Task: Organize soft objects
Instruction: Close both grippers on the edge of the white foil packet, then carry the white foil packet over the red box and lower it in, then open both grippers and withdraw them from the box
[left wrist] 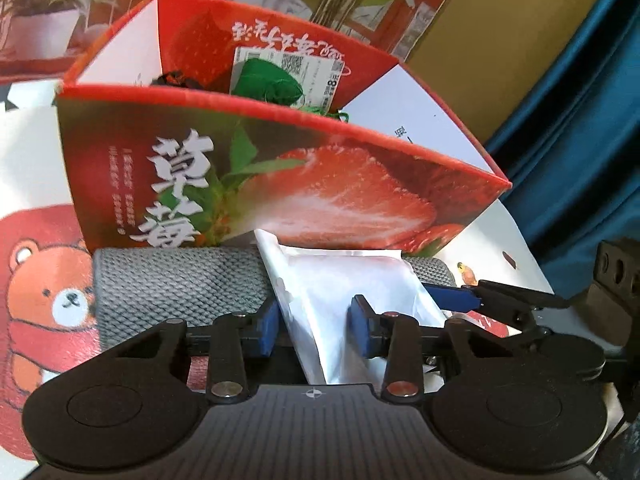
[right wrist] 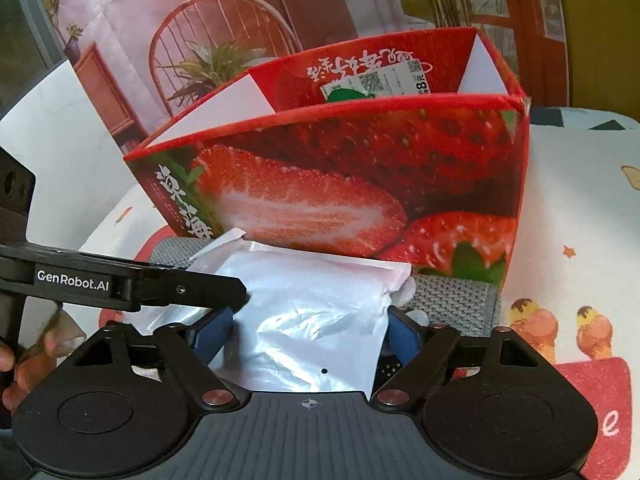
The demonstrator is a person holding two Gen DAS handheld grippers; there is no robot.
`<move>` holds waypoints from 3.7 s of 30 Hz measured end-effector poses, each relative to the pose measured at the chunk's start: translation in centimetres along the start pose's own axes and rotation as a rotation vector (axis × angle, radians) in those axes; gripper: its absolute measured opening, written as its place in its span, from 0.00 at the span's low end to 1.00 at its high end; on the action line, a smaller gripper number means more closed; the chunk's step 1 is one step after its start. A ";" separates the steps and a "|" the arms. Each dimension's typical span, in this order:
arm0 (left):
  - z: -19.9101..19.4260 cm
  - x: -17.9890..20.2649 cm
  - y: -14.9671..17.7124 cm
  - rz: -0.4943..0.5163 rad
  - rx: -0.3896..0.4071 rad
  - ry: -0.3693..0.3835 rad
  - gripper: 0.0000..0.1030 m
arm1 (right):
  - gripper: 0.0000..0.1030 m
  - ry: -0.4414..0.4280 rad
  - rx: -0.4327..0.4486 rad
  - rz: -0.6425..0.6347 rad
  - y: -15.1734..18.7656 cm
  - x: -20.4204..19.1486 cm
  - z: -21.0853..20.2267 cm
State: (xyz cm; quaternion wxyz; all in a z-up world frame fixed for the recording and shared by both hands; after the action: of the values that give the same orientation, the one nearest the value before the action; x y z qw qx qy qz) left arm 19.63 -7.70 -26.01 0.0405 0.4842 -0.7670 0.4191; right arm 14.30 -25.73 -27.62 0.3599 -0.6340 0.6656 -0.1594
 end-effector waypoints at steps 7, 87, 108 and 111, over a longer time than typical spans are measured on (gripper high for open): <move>-1.8 0.3 -0.3 0.012 0.024 -0.003 0.34 | 0.56 -0.006 0.018 0.033 -0.5 0.2 -1.1; -6.2 0.2 -10.4 0.169 0.189 -0.235 0.80 | 0.88 0.132 0.144 -0.075 -13.1 -1.9 0.7; -11.8 2.6 -2.5 0.139 0.235 -0.290 0.97 | 1.00 0.177 0.279 0.007 -6.7 -2.5 -6.4; -12.1 2.8 -0.9 0.145 0.239 -0.307 0.97 | 1.00 0.185 0.279 0.005 -5.5 -2.6 -6.7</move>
State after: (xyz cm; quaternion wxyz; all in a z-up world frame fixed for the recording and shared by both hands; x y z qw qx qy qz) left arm 14.68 -1.63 -16.34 -0.1648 0.4873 -0.7417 0.4304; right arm 13.53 -25.63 -18.59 0.3820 -0.5587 0.6690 -0.3071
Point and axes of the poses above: each gripper's, at about its wrist camera, not at the fingertips, and z roughly the way its jaws point, x to its right, y to its underside, the point moved 3 cm from there along z, roughly the way its jaws point, and after that the axes turned 8 degrees about y, right-handed, at the moved point
